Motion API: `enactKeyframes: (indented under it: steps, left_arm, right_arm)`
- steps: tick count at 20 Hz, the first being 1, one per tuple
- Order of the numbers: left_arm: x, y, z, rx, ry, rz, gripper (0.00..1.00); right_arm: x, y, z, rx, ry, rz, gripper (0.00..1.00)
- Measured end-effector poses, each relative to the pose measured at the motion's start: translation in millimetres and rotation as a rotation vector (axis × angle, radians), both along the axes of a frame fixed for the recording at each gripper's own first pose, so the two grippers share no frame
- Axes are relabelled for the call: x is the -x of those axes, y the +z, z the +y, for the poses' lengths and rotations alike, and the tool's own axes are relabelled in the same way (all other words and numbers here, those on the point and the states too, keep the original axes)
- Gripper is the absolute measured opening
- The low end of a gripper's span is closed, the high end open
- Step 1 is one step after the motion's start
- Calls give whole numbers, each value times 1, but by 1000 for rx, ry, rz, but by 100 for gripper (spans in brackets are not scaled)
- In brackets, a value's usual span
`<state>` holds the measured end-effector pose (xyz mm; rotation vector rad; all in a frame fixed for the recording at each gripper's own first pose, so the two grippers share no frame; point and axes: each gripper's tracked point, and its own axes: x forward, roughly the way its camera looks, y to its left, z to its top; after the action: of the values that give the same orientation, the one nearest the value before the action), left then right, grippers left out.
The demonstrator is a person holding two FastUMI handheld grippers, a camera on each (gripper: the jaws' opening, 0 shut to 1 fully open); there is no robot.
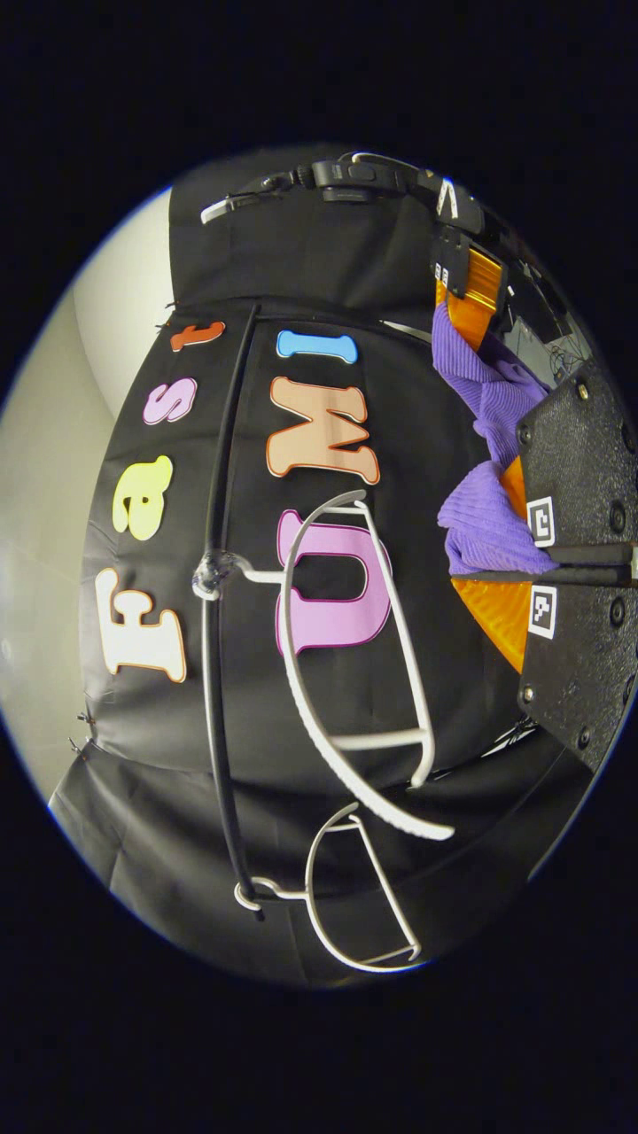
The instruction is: Grasp the clothes on the hanger with both hands and then place them into the laundry hamper below.
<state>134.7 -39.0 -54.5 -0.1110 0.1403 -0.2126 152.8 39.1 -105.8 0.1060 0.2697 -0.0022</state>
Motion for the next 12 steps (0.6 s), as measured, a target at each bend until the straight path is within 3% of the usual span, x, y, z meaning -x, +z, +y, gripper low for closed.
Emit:
enactKeyframes:
  steps: [5, 12]
  left_arm:
    - [-22, -27, -18, 0, -19, 30, 2]
    - [-49, -89, -35, -66, -55, 81, 2]
  right_arm:
    - [-16, -19, 4, -14, 6, 15, 1]
    - [-37, -80, 1, -52, 2, 101, 1]
